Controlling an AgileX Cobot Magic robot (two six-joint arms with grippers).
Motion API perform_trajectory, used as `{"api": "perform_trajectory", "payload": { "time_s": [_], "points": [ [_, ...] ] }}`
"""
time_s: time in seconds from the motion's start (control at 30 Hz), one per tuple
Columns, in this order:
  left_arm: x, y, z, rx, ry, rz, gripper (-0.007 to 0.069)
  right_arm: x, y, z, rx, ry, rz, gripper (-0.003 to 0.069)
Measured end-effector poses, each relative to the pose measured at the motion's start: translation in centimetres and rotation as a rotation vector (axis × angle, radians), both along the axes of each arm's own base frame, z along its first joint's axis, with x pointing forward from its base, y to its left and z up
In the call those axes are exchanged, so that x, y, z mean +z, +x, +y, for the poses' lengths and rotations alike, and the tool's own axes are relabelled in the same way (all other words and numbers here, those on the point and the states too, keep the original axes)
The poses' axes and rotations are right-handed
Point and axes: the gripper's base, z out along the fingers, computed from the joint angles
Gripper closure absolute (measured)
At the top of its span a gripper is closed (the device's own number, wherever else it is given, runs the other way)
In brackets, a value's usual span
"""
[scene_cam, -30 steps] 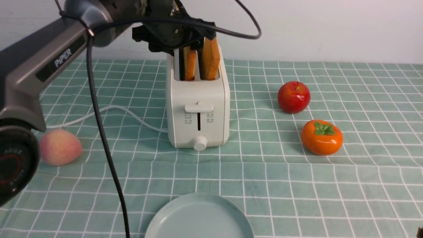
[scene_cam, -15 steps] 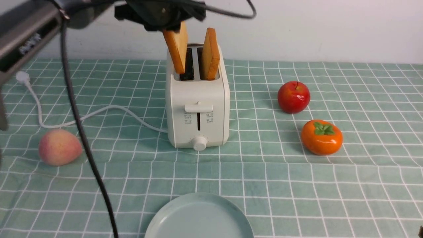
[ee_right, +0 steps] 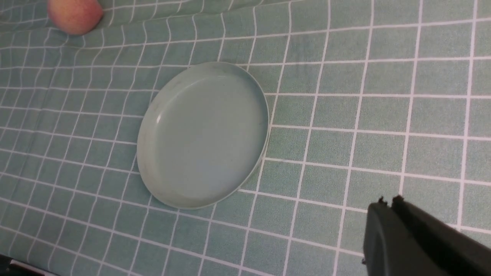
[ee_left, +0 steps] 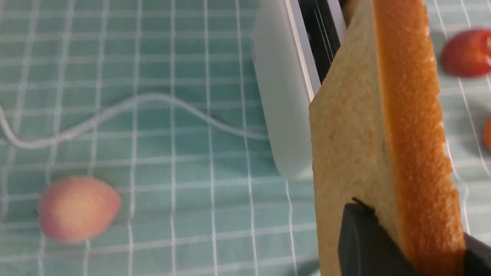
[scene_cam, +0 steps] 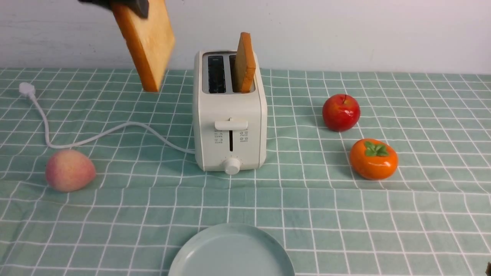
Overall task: Take toasted bread from bread machine on blue coffee table place on plate.
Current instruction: 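Reach for a toast slice standing in the toaster with the left gripper, then place the slice of bread on the plate with the left gripper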
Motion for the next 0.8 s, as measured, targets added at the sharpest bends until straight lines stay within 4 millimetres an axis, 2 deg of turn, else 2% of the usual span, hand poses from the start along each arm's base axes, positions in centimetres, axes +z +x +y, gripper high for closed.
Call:
{"api": "perform_trajectory", "payload": {
  "time_s": [0.03,0.07,0.2,0.23,0.27,0.33,0.37,0.4,0.43,0.47,0.5,0.53,0.6,0.7,0.8],
  "points": [
    [-1.4,-0.6,-0.2,-0.022,-0.014,0.063,0.0519,0.0,0.0,0.0,0.0,0.0,0.0,0.0644],
    [-1.2,-0.8,-0.1,-0.024,-0.014,0.058,0.0519,0.0,0.0,0.0,0.0,0.0,0.0,0.0644],
    [-8.1,-4.1,-1.1,-0.136,-0.173,0.254,0.0519,0.0,0.0,0.0,0.0,0.0,0.001,0.0644],
    [-8.8,-4.4,-1.2,-0.144,-0.189,0.268,0.0519,0.0,0.0,0.0,0.0,0.0,0.001,0.0644],
    [-11.4,-5.3,-1.4,-0.166,-0.237,0.328,0.0519,0.0,0.0,0.0,0.0,0.0,0.001,0.0644],
    [-14.4,-6.2,-1.8,-0.188,-0.296,0.389,0.0519,0.0,0.0,0.0,0.0,0.0,0.001,0.0644],
    [-14.4,-6.2,-1.8,-0.192,-0.304,0.383,0.0519,0.0,0.0,0.0,0.0,0.0,0.001,0.0644],
    [-16.8,-6.8,-2.0,-0.2,-0.342,0.421,0.0519,0.0,0.0,0.0,0.0,0.0,0.001,0.0644],
    [-17.0,-6.9,-2.0,-0.199,-0.346,0.425,0.0519,0.0,0.0,0.0,0.0,-0.001,0.001,0.0644],
    [-18.9,-7.1,-2.1,-0.197,-0.373,0.445,0.0519,0.0,0.0,0.0,-0.001,-0.002,0.0,0.0644],
    [-19.1,-7.1,-2.1,-0.196,-0.375,0.446,0.0519,0.0,0.0,0.0,-0.001,-0.002,0.0,0.0644],
    [-20.7,-7.1,-2.2,-0.187,-0.388,0.46,0.0519,0.0,0.1,0.0,-0.005,-0.002,-0.005,0.0644],
    [-22.3,-6.7,-2.3,-0.177,-0.393,0.45,0.0519,0.1,0.1,-0.1,-0.01,-0.003,-0.013,0.0643],
    [-23.4,-6.1,-2.6,-0.153,-0.407,0.46,0.0515,0.1,0.1,-0.1,-0.013,-0.004,-0.016,0.064],
    [-24.8,-5.5,-2.8,-0.116,-0.417,0.492,0.046,0.1,0.2,-0.1,-0.018,-0.007,-0.02,0.0637]
  ]
}}
